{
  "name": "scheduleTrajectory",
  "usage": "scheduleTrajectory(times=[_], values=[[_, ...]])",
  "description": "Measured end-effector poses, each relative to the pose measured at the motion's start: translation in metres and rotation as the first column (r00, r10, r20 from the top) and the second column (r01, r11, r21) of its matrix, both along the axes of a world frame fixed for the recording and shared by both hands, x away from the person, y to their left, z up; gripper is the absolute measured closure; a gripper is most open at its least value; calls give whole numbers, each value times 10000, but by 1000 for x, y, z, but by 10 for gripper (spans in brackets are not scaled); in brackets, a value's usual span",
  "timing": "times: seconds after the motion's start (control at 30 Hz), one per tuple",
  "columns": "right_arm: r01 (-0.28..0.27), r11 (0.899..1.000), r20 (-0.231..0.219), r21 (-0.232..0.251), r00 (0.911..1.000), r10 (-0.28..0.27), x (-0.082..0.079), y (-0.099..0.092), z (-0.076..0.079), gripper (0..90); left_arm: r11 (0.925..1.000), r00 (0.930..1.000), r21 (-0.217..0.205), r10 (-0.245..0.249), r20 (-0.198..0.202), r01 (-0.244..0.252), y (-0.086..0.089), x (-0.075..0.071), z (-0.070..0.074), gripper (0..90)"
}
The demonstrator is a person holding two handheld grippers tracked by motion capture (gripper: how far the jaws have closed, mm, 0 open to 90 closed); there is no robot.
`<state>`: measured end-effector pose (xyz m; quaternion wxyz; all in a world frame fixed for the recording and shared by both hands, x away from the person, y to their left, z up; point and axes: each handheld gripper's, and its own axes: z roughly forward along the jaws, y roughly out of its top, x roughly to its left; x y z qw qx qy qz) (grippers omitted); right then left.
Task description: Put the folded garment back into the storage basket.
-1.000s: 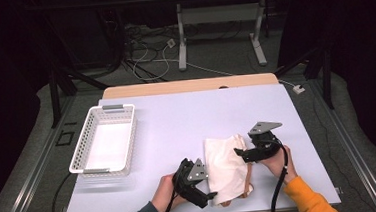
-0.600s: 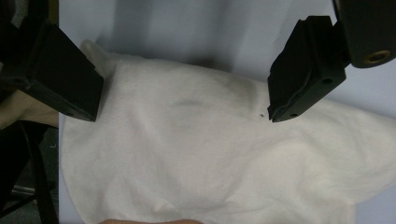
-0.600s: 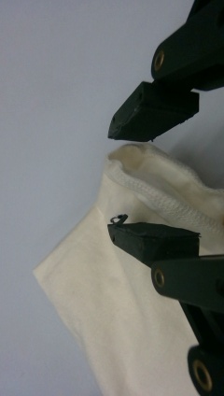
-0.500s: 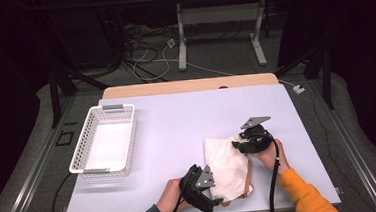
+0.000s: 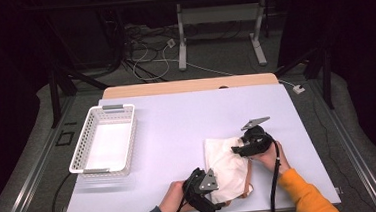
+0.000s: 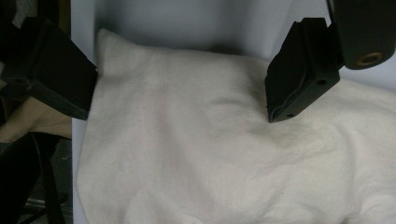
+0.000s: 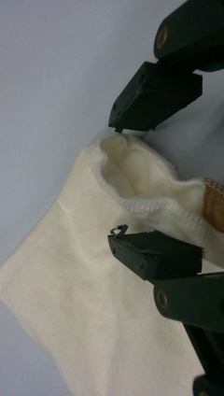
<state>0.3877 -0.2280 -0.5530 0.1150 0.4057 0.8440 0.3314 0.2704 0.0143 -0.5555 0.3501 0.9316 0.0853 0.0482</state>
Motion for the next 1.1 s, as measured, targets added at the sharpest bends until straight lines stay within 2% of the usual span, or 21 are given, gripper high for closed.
scheduleTrajectory(times=[0.13, 0.23, 0.33, 0.6, 0.63, 0.67, 0.83, 1.1], values=[[-134, 9998, 99, -124, 9999, 135, -1, 3, -1, 388, 9998, 9999, 181, -78, 90, 77, -2, -1, -2, 157], [-293, 9992, 85, -285, 9995, 295, -2, 4, 1, 436, 9999, 9999, 109, 110, 34, -110, -2, 0, -3, 185], [-305, 9990, 17, -315, 9995, 305, -3, 5, 1, 483, 9997, 9994, -94, 213, -268, -216, -1, 2, -3, 255], [-394, 9992, 24, -35, 9992, 394, -4, 5, 1, 641, 9992, 9993, -261, 308, -229, -314, 4, 6, -2, 471], [-420, 9991, -115, -89, 9991, 419, -5, 5, 2, 670, 9990, 9993, -316, 304, -196, -310, 4, 7, -2, 494], [-454, 9989, -21, 94, 9990, 454, -5, 5, 0, 689, 9988, 9992, -344, 332, -213, -339, 4, 7, -2, 519], [-512, 9987, 45, 59, 9987, 511, -7, 8, 1, 776, 9983, 9988, -366, 435, -230, -443, 7, 10, -2, 637], [-423, 9991, 342, -81, 9985, 426, -11, 10, 2, 831, 9978, 9986, -394, 534, -61, -536, 7, 10, -1, 711]])
